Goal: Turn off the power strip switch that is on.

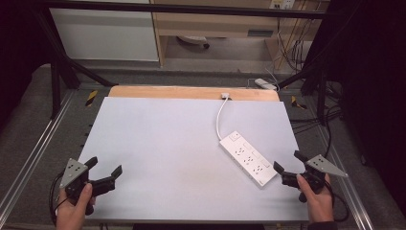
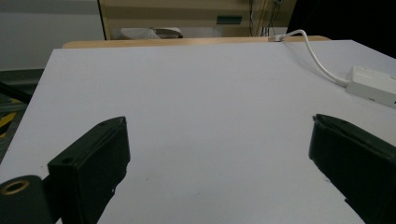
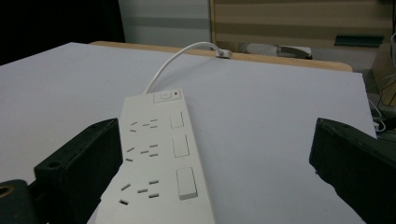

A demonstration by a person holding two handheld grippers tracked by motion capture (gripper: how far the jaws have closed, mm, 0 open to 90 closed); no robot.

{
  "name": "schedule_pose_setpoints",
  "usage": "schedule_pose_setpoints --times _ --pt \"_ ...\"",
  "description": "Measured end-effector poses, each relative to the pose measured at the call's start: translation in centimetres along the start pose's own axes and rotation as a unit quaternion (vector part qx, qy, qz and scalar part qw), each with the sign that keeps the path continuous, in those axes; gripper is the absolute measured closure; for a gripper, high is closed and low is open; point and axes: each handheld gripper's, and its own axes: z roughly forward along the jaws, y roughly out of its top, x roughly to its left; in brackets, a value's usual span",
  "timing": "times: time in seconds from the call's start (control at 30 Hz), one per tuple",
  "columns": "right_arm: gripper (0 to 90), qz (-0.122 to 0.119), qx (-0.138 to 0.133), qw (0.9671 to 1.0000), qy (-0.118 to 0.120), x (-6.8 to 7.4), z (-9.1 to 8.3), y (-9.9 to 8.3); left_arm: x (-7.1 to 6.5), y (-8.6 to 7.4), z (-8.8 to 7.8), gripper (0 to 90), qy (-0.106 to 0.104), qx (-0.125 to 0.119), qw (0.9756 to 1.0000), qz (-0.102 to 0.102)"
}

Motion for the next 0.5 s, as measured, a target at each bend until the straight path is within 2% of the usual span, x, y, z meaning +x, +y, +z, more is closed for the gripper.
schedule_pose_setpoints --times 0.1,0.5 --pt "2.2 0.01 0.0 0.9999 -0.004 -0.14 -0.08 0.05 0.02 0.01 -0.04 5.3 -0.001 -0.002 1.0 -0.001" --pt "1.7 0.019 -0.015 0.9996 -0.012 -0.07 -0.74 0.67 0.06 -0.02 -0.05 5.2 0.0 0.001 1.0 0.0"
